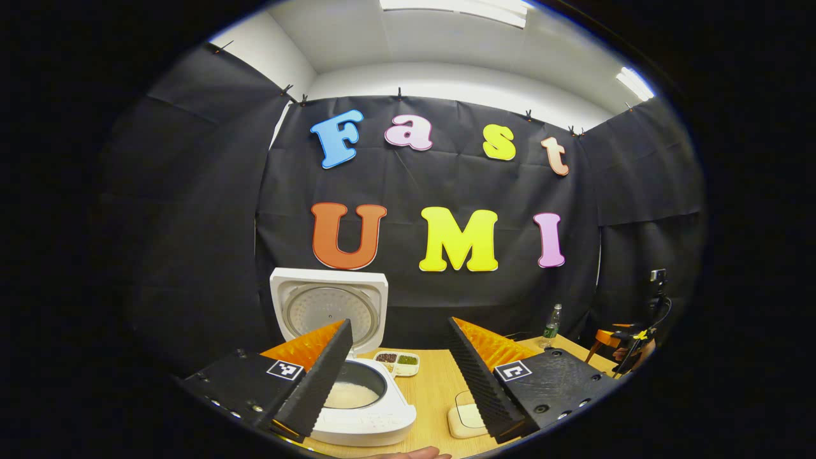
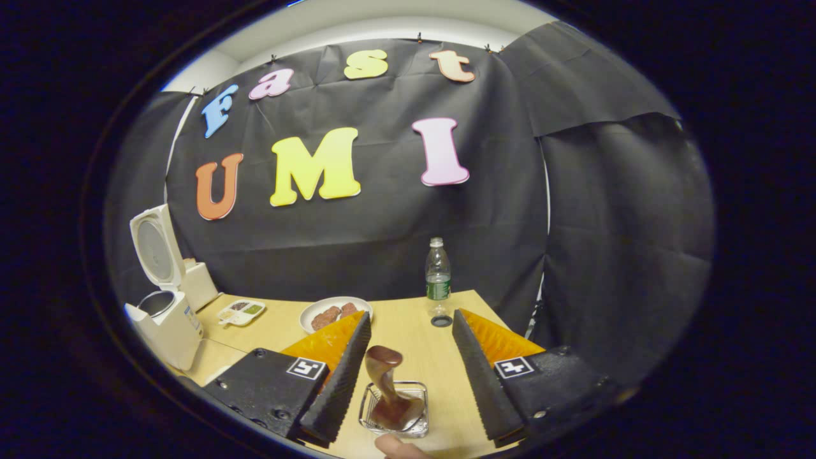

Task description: Close the left gripper, press the button to open the rice cooker; take a wooden spoon from the chopstick holder with the right hand, scoop a spoonful of rice and pour it into the rice cooker, then put the wooden spoon back into the chopstick holder.

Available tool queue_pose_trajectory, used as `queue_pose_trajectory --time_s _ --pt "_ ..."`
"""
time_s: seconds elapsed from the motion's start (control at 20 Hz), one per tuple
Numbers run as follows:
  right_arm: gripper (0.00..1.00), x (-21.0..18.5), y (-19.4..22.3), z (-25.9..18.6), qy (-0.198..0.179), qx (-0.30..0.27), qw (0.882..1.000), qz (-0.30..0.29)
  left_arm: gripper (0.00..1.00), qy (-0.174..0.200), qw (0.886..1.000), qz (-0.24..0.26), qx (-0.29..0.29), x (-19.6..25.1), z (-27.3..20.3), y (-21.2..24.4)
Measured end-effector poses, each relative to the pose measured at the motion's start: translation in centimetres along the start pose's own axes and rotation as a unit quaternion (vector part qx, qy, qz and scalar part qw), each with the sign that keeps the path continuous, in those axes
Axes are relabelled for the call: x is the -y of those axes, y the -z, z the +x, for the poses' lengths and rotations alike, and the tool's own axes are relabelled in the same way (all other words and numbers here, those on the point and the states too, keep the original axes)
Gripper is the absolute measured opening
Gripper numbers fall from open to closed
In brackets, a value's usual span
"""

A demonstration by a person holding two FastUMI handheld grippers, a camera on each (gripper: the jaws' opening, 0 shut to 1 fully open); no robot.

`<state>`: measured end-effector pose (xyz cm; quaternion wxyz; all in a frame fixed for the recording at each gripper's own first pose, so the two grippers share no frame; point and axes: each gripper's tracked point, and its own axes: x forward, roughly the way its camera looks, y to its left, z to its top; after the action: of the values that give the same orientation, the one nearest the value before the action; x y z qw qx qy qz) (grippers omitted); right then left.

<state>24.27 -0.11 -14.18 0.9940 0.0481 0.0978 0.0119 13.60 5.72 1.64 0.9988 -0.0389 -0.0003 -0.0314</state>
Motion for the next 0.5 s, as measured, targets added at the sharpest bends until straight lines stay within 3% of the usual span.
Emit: queue_pose_trajectory --time_s 0.05,0.5 --pt "0.89 -0.1 -1.0 -0.9 0.000 0.012 1.000 -0.004 0.93 -0.003 1.000 0.002 0.004 -0.4 0.4 -0.7" --pt "0.94 -2.3 -3.8 -8.9 -0.006 0.049 0.998 -0.025 0.93 -0.019 1.000 -0.015 0.004 -4.6 5.2 -3.4"
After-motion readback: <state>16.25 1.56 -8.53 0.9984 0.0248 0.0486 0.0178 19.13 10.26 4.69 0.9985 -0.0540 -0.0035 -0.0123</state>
